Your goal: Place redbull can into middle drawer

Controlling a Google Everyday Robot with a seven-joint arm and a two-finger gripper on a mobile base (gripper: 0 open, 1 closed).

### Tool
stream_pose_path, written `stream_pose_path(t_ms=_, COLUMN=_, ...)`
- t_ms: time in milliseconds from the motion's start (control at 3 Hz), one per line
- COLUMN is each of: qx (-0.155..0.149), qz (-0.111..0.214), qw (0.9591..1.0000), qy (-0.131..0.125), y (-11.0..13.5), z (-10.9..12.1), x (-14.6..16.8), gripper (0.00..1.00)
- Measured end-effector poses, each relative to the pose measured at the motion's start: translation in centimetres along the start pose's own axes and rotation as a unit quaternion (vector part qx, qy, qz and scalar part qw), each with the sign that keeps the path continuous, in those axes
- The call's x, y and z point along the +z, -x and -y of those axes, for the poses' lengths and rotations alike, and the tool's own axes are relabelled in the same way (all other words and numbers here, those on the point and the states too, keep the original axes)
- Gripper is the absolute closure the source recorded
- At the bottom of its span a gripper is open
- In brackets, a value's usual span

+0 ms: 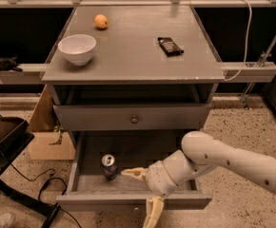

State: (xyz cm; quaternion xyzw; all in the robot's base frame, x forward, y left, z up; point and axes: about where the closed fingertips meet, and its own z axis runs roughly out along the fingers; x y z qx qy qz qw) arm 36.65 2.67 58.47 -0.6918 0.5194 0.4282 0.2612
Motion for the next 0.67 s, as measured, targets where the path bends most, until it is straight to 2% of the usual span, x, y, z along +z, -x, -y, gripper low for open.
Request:
stream_pose_path(t_ms=333, qx=0.027, qz=-0.075, qw=0.9959, qy=-0.042, y=1.1, z=-3.9, x=-3.3, gripper=0.0)
stream_pose_path(t_ms=667, qx=0.03, qz=-0.162, qw=0.9761, qy=-0.142, y=1.6, z=-5.1, x=-7.8, gripper=0.0)
